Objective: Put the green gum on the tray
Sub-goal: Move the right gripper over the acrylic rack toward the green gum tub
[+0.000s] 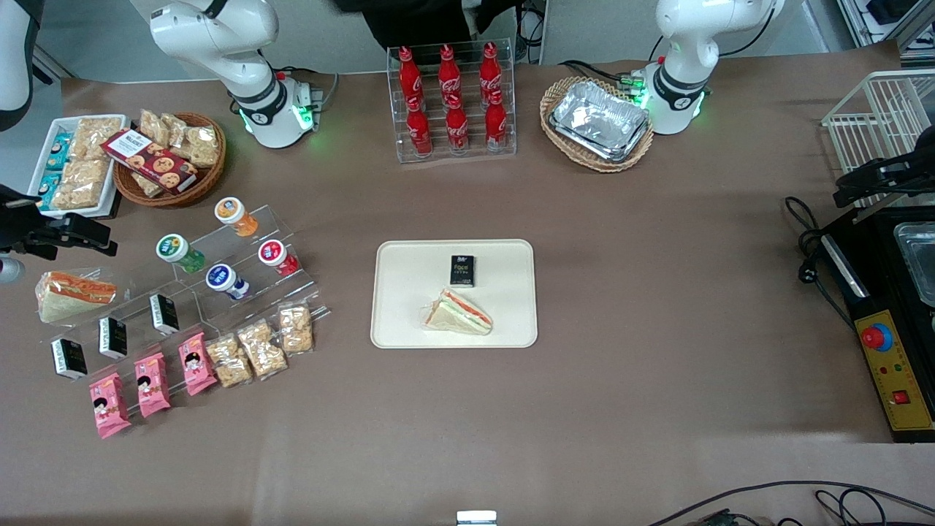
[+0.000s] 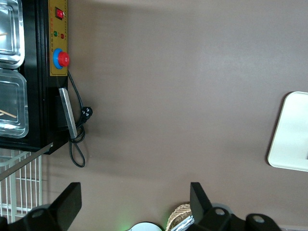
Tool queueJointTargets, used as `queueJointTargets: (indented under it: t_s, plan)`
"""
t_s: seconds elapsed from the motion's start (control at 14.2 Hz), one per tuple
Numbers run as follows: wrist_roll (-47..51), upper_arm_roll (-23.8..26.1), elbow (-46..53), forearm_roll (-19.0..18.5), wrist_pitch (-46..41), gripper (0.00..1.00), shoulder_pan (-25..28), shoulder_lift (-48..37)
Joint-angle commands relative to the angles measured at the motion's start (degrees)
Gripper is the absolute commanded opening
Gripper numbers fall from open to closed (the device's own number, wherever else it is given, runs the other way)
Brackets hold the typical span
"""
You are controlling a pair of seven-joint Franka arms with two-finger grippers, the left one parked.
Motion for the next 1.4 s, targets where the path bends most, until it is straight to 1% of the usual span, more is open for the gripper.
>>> queueJointTargets:
  t_s: [0.0, 0.28, 0.35, 0.49, 0.63, 0.77, 0.91, 0.98, 1.05, 1.33]
  plan:
    - [-1.3, 0.1, 0.3, 0.3, -1.7, 1.0, -0.3, -0.6]
    - [-1.2, 0.0, 0.4, 0.5, -1.5, 1.0, -0.4, -0.4]
    - [-1.3, -0.1, -0.1, 1.0, -1.5, 1.0, -0.7, -0.4]
    - [-1.4, -0.2, -1.5, 0.9, -2.5, 1.0, -0.6, -1.2]
    - [-1.3, -0.2, -8.0, 0.2, 0.2, 1.0, -0.4, -6.5]
    - [-1.4, -0.1, -18.3, -0.5, 4.2, 1.0, -0.3, -13.9]
    - [-1.4, 0.2, -28.9, -3.5, 8.5, 1.0, -0.3, -22.0]
    - [-1.3, 0.2, -33.8, -3.8, 10.8, 1.0, -0.3, -25.5]
    - [-1.2, 0.2, -36.3, -3.9, 11.9, 1.0, -0.3, -27.3]
    - [-0.2, 0.6, -36.6, -4.8, 12.3, 1.0, -0.3, -26.8]
